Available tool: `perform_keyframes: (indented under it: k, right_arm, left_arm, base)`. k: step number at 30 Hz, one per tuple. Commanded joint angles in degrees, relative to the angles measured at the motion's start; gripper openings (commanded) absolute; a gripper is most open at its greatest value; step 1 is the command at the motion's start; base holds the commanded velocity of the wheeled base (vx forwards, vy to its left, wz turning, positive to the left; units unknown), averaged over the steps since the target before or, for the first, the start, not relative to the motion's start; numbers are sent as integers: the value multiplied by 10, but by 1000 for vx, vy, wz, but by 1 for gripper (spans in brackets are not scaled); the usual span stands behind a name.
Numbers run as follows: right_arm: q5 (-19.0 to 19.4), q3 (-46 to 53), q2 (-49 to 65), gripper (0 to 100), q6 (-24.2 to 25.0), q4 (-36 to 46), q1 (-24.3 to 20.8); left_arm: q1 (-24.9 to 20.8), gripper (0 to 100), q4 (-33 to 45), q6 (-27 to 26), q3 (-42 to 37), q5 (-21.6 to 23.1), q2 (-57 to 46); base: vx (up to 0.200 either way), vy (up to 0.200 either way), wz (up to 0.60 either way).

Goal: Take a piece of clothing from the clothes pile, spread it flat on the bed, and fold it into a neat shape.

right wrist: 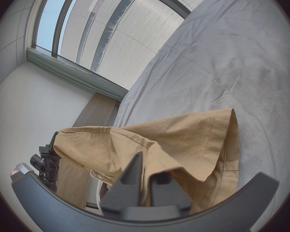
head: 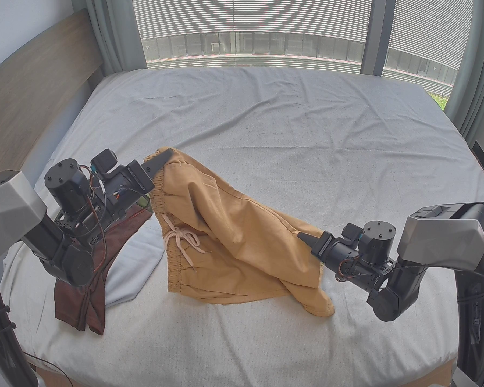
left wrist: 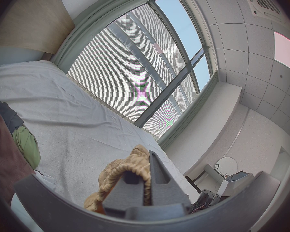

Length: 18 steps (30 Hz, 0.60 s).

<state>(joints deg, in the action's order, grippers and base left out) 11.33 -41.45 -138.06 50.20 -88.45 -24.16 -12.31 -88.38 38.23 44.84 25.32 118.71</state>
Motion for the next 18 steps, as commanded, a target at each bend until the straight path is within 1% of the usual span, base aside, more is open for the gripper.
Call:
perform_keyframes:
  k: [1,6,11,18]
  right_arm:
    - [0,0,7,0,7,-1,2]
    - [0,4,37,0,7,-1,5]
    - [2,9,111,0,3,1,10]
    - [19,15,194,0,-2,3,24]
  left_arm:
    - [-1,0,0,0,0,0,0]
    - [-3,0,0,1,0,0,-1]
    - [-3,0,0,3,3,-1,-15]
    - [-3,0,0,6,13,-1,-40]
  base:
    - [0,0,0]
    - [0,0,0]
    - [0,0,0]
    - [0,0,0]
